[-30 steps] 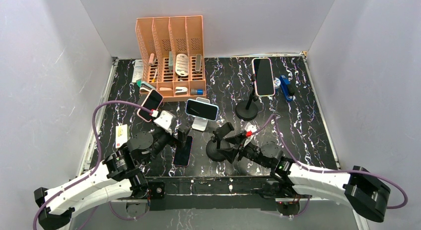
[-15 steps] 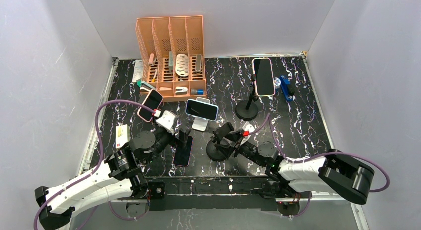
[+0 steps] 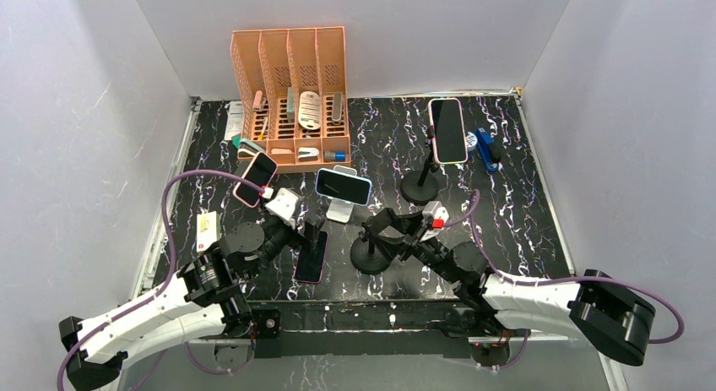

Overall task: Remove the phone from the phone stand
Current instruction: Pick up the phone stand at the center of the board, then place the phone stand at the center of the board.

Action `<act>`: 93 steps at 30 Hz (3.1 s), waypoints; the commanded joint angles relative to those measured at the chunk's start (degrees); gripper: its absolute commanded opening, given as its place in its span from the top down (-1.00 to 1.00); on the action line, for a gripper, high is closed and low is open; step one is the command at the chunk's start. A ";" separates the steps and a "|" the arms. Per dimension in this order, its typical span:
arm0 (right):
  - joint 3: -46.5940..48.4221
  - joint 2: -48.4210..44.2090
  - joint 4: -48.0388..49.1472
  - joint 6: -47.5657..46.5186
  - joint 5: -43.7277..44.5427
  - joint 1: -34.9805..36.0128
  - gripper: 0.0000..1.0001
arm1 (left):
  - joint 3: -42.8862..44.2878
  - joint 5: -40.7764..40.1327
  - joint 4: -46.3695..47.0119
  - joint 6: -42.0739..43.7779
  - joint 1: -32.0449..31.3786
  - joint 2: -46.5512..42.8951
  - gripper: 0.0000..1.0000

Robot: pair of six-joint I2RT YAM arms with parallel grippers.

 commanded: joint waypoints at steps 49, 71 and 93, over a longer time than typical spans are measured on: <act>18.60 -15.68 -33.57 -9.11 9.05 0.17 0.97 | 2.02 -0.12 -0.40 0.42 -0.07 -0.80 -0.53; 59.98 23.88 -19.49 -18.14 13.01 -8.40 0.97 | 1.77 -2.07 -0.52 0.34 -0.07 -1.26 -0.54; 82.66 54.10 -10.45 -20.00 18.85 -20.76 0.97 | 1.64 -1.42 -0.17 0.04 -0.07 -2.21 -0.54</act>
